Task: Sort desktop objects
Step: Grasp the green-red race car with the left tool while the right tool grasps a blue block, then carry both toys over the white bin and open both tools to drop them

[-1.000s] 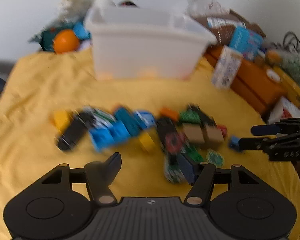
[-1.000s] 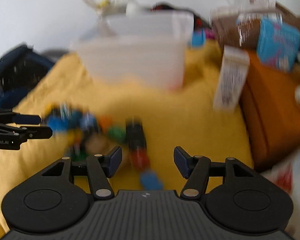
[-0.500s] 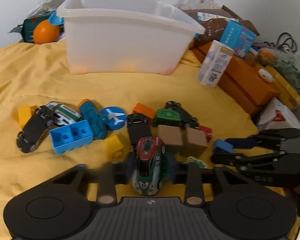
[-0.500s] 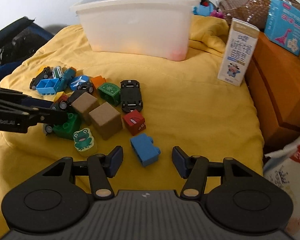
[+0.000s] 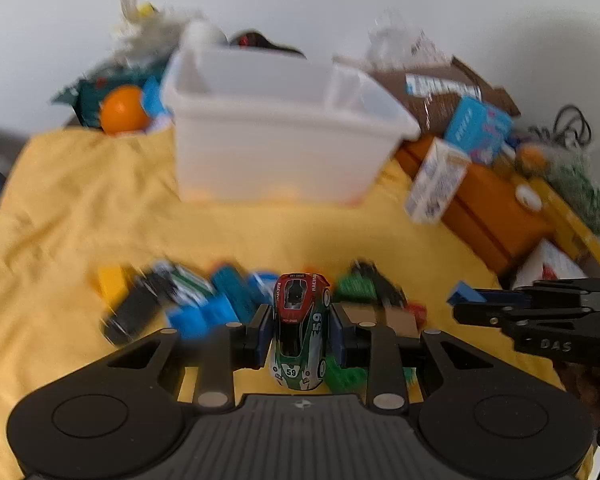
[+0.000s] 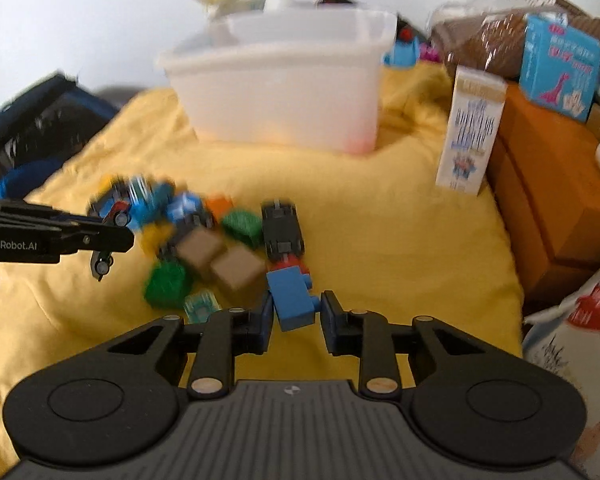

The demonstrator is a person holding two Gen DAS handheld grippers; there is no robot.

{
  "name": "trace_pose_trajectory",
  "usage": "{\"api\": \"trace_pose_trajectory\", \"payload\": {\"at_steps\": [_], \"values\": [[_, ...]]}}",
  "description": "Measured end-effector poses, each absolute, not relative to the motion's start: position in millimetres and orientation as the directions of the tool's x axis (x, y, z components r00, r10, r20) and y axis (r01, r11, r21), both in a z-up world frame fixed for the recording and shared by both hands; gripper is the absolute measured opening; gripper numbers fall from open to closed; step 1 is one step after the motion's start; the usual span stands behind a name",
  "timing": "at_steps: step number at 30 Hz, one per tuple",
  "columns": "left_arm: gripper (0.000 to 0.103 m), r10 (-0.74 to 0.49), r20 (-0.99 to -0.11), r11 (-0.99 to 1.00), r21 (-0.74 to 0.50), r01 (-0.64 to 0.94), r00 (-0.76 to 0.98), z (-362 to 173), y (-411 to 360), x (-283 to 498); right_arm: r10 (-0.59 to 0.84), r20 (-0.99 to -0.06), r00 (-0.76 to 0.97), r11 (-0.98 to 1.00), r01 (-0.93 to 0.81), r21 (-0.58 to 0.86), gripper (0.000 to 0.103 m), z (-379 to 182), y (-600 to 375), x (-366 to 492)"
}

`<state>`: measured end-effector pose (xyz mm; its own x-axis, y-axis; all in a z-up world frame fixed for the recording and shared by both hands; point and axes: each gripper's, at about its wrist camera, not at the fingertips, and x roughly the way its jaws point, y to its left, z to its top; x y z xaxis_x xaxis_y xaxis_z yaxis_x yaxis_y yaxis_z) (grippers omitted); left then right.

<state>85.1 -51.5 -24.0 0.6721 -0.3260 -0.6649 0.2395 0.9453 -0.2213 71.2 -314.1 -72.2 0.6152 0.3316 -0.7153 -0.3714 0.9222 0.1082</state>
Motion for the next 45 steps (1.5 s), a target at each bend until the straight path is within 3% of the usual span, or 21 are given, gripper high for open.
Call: {"api": "trace_pose_trajectory", "payload": {"at_steps": [13,22,29,36,37,39,41,42,45], "values": [[0.033,-0.273,-0.594,0.962,-0.147,0.232,0.757,75,-29,177,0.407,-0.544,0.734,0.908,-0.39,0.154,0.029,36,-289,143],[0.033,-0.292,-0.675,0.954,-0.151,0.261,0.678,100,-36,248,0.409,-0.61,0.679,0.909,-0.359,0.21,0.029,73,-280,223],[0.033,-0.298,-0.73,0.952,-0.184,0.243,0.615,99,-41,285,0.369,-0.713,0.596,0.923,-0.325,0.206,0.029,69,-272,267],[0.034,-0.279,-0.744,0.957,-0.164,0.239,0.607,97,-50,297,0.325,-0.746,0.581,0.937,-0.302,0.172,0.029,65,-270,285],[0.035,-0.272,-0.745,0.96,-0.164,0.228,0.61,96,-50,299,0.321,-0.748,0.58,0.938,-0.301,0.169,0.029,65,-269,286],[0.068,-0.231,-0.739,0.971,-0.139,0.192,0.632,94,-51,300,0.307,-0.751,0.584,0.942,-0.299,0.153,0.03,63,-267,290],[0.073,-0.189,-0.734,0.98,-0.102,0.169,0.653,91,-50,300,0.276,-0.748,0.604,0.949,-0.294,0.113,0.047,61,-266,292],[0.073,-0.189,-0.734,0.98,-0.102,0.169,0.652,90,-49,299,0.258,-0.748,0.611,0.954,-0.284,0.097,0.063,60,-265,293],[0.073,-0.198,-0.721,0.979,-0.116,0.166,0.664,88,-42,292,0.266,-0.737,0.621,0.952,-0.288,0.101,0.061,58,-269,290]]}}
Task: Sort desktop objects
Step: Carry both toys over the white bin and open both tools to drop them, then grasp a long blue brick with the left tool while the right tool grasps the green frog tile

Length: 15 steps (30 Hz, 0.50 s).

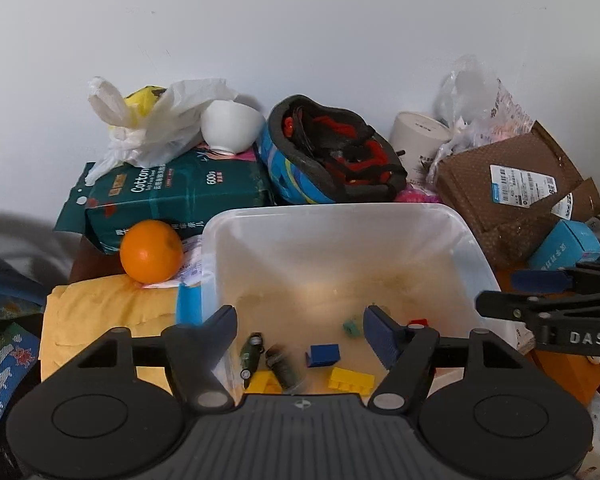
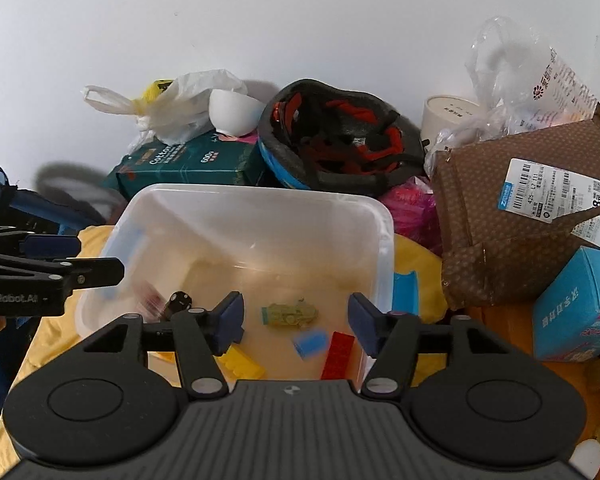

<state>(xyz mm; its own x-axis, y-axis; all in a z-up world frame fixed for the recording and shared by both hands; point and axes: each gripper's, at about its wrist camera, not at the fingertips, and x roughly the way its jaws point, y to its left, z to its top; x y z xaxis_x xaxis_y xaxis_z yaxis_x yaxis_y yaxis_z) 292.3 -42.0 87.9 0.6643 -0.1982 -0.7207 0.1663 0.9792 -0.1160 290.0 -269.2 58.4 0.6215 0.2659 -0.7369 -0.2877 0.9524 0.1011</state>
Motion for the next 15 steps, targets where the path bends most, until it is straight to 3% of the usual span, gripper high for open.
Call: {"api": "trace_pose_trajectory", "payload": {"at_steps": [9,15], "values": [[0.073,-0.245,-0.616,0.968,-0.108,0.228,0.749,53,-25,182,0.378,-0.65,0.659,0.913,-0.381,0.145,0.061,51,-279,215],[0.073,-0.22,-0.66,0.972,-0.085,0.22,0.718,-15,-19,105,0.414,-0.685,0.599,0.871,-0.48,0.107,0.059,-15,-274,113]]}}
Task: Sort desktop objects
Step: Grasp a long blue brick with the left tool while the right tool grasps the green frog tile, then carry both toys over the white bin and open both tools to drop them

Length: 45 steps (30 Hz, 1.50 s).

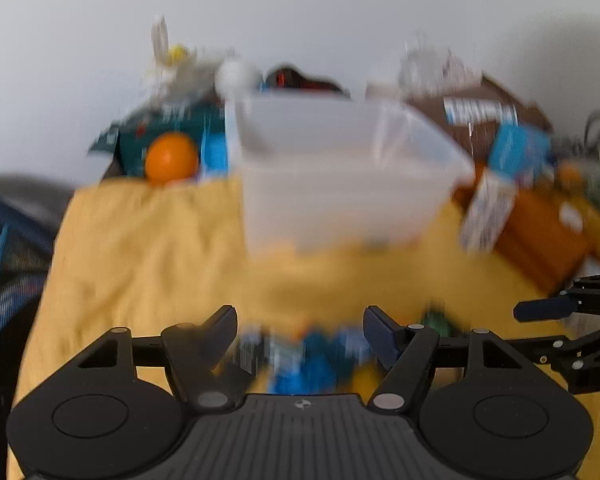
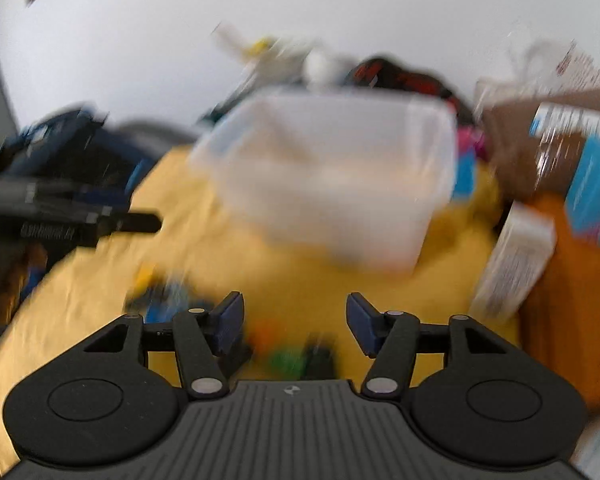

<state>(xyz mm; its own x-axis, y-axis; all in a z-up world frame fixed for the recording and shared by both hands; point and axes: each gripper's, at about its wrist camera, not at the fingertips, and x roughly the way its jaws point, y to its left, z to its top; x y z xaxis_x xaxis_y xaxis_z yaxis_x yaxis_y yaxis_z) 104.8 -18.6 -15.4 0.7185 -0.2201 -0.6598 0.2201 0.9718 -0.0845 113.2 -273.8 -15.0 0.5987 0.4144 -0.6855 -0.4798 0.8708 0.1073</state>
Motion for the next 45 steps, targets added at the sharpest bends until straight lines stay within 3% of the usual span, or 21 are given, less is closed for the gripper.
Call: {"api": "trace_pose_trajectory", "payload": {"at_steps": [3,6,11,16,20,25,36,45], "values": [[0.073,-0.192,-0.71,0.973,-0.047,0.227,0.678,-44,-20,94,0.395,-0.741,0.543,0.864,-0.494,0.099,0.051,-56,-270,82],[0.073,-0.173,-0.736,0.977,-0.046,0.206,0.654,-60,-20,98,0.375,-0.778,0.503,0.859,-0.504,0.088,0.049,-82,-261,72],[0.072,-0.177,-0.755,0.981,-0.079,0.18,0.632,-73,-25,118,0.338,-0.791,0.51,0.864,-0.5,0.047,0.049,-93,-251,81],[0.072,-0.187,-0.757,0.975,-0.064,0.214,0.626,-80,-37,129,0.345,-0.802,0.487,0.867,-0.493,0.074,0.036,-100,-253,88],[0.056,-0.193,-0.764,0.97,-0.052,0.239,0.616,-83,-40,132,0.351,-0.798,0.491,0.864,-0.498,0.074,0.031,-101,-253,82],[0.056,-0.194,-0.754,0.966,-0.034,0.257,0.628,-81,-36,122,0.361,-0.791,0.494,0.869,-0.486,0.093,0.03,-100,-258,80],[0.056,-0.267,-0.674,0.962,-0.149,0.227,0.689,-17,-20,94,0.416,-0.714,0.564,0.879,-0.451,0.156,0.03,-65,-271,76],[0.056,-0.279,-0.627,0.96,-0.16,0.231,0.727,51,-27,135,0.45,-0.587,0.673,0.886,-0.417,0.202,0.03,14,-276,116]]}}
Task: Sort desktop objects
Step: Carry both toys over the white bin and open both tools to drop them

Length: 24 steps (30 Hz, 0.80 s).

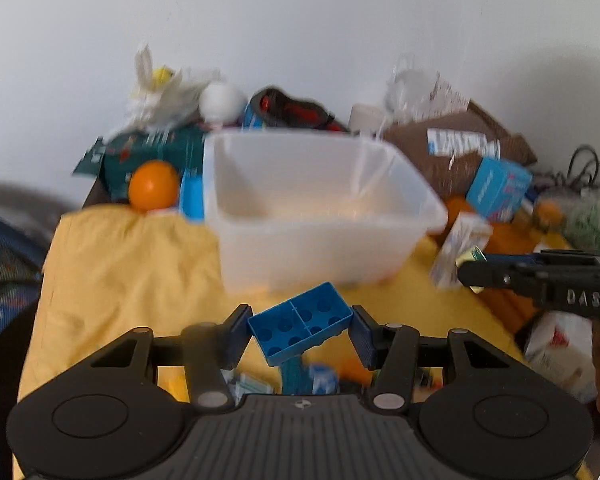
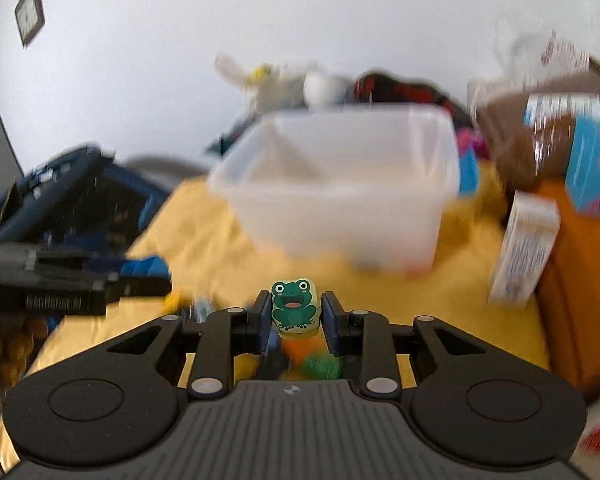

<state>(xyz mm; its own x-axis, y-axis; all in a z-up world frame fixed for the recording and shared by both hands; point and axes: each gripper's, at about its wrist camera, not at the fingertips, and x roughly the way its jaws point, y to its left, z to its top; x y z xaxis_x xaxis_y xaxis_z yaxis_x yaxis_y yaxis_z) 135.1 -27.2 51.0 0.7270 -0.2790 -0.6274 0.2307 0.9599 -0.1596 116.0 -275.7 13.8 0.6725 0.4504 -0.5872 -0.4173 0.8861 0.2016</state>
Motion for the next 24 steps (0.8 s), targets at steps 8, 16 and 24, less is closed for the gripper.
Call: {"api": "trace_pose_trajectory", "payload": {"at_steps": [8,16,24], "values": [[0.056,-0.26,-0.686,0.963,-0.128,0.238,0.68,86,-28,221,0.441,-0.58,0.685,0.894,-0.393,0.216,0.03,76,-281,198],[0.056,-0.27,-0.732,0.958,-0.137,0.253,0.626,101,-41,275,0.386,-0.68,0.623,0.917,-0.338,0.212,0.03,82,-276,264],[0.056,-0.252,-0.772,0.962,-0.132,0.24,0.584,90,-54,299,0.345,-0.747,0.568,0.926,-0.338,0.17,0.03,66,-263,290]]}}
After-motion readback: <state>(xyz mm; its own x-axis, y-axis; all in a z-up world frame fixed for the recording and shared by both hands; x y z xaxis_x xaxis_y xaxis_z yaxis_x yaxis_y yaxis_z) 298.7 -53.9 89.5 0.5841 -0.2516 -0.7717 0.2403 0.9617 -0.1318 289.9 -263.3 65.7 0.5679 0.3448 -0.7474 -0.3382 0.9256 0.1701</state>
